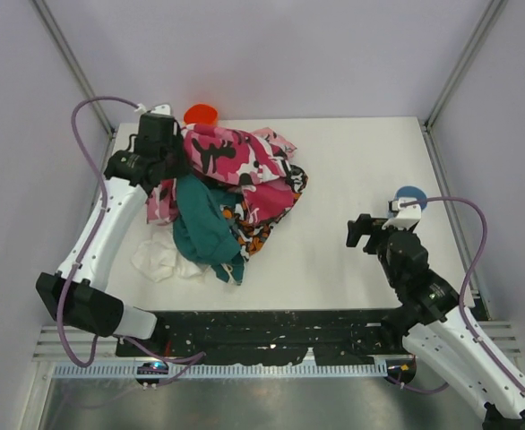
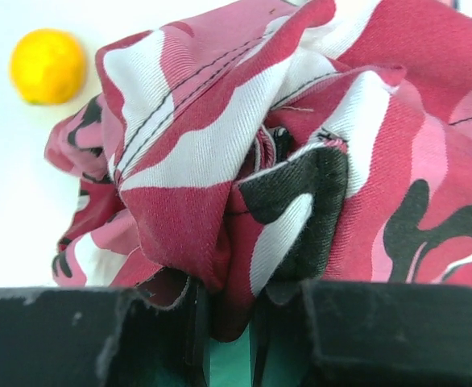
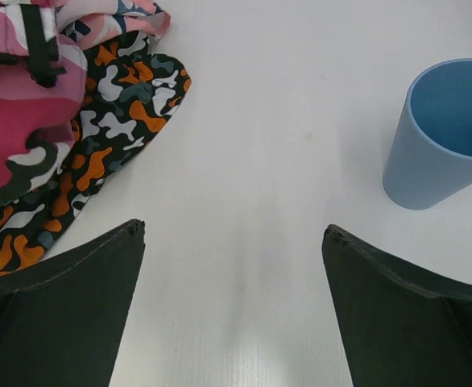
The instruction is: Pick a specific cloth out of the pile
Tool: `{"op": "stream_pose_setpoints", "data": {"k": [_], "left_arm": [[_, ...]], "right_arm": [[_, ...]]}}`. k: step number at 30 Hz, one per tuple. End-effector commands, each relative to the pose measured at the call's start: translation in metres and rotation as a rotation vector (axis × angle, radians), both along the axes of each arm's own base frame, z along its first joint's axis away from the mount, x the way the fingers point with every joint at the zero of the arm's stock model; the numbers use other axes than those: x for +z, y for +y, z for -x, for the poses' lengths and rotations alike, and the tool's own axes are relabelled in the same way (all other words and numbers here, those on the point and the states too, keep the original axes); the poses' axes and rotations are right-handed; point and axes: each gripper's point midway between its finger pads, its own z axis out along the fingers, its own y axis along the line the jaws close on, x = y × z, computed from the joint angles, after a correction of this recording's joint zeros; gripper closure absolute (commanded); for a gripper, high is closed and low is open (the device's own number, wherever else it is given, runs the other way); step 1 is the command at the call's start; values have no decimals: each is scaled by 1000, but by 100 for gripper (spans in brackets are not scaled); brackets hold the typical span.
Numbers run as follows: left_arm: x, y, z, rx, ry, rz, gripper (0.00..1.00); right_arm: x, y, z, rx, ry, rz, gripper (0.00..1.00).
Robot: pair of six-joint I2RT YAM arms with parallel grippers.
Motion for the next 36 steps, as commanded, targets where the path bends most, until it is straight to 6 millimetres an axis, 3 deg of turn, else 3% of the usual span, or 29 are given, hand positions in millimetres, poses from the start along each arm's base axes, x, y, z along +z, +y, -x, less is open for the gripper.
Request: {"op": "stream_pose_setpoints", "data": {"k": [1,2,8,11,15,16,18,21,22,24,29,32,36], "left_arm": [[15,47,-4,130,-100,53,100],[15,59,-4,163,-105,61,100],[-37,116,22,337,-54,127,100],[-63,113,32,330,-17,174,100],[-85,81,37,187,35,283,100],[-84,76,38,162,38,297,93],[-75,70,39,134,25,314,59],[-46,64,47,112,-41,276,6],[-35,59,50,97,-69,241,0],[-9,56,61,101,-139,134,0],[22,10,87,-129,-248,-75,0],[9,-39,98,-416,-253,-208,0],[-40,-102,118,-783,-186,-492,0]], "right_arm": [[7,7,-9,12,-17,-2,5],[7,9,-9,17,-14,0,5],[2,17,-16,31,11,-5,5],[-2,25,-20,56,26,-13,5],[-3,30,-22,72,51,-8,5],[-2,30,-22,72,52,-8,5],[-2,31,-22,77,56,-7,5],[-1,30,-21,77,48,-12,5],[-1,29,-21,76,45,-10,5],[0,28,-20,72,40,-10,5],[-1,28,-19,77,39,-9,5],[-3,29,-18,85,40,-9,5],[-4,30,-18,91,43,-8,5]]}}
